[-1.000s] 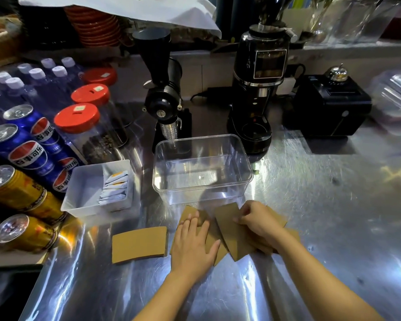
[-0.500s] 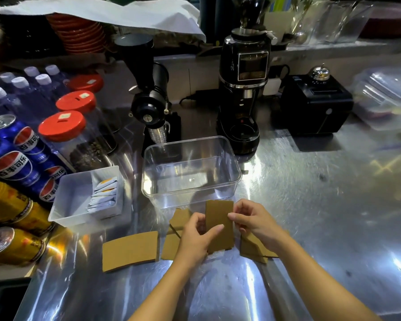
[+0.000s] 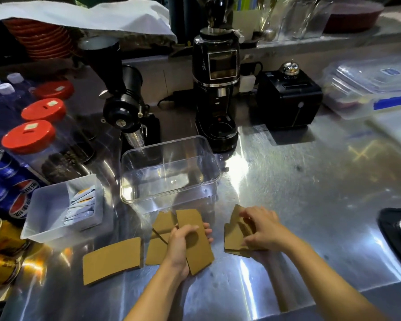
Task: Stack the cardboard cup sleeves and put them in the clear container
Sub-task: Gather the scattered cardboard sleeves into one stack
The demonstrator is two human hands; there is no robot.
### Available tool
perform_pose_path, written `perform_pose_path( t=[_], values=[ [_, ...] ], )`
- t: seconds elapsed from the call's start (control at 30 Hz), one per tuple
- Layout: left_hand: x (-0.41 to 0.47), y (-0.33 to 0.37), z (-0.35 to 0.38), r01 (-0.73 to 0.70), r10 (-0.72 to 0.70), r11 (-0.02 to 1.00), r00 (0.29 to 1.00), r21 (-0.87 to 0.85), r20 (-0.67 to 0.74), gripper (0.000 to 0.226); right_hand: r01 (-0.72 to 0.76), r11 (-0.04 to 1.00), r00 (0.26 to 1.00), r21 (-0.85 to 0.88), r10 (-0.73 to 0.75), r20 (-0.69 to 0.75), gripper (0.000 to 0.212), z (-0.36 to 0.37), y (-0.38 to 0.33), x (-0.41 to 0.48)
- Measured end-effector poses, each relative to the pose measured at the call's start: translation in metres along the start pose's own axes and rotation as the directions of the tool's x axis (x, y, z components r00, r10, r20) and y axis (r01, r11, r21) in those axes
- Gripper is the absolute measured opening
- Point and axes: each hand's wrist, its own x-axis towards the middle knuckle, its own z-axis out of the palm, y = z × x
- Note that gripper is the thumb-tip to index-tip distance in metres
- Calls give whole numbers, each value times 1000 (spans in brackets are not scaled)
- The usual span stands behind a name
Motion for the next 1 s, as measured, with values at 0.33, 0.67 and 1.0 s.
perform_pose_path(
  t=[0.33,0.67,1.0],
  values=[
    [0,-7,12,147,-154,976,988,-158,-33,50,-47,999,999,11,47,4,31,3,8,-11],
    [-2,-6,17,151,-138,971,987,-187,77,48,22,546,971,837,186,-147,9,-12,-31,-20],
    [-7,-5,7,168,-145,961,983,-220,116,33,-14,525,970,851,213,-116,17,46,-84,-4]
  ],
)
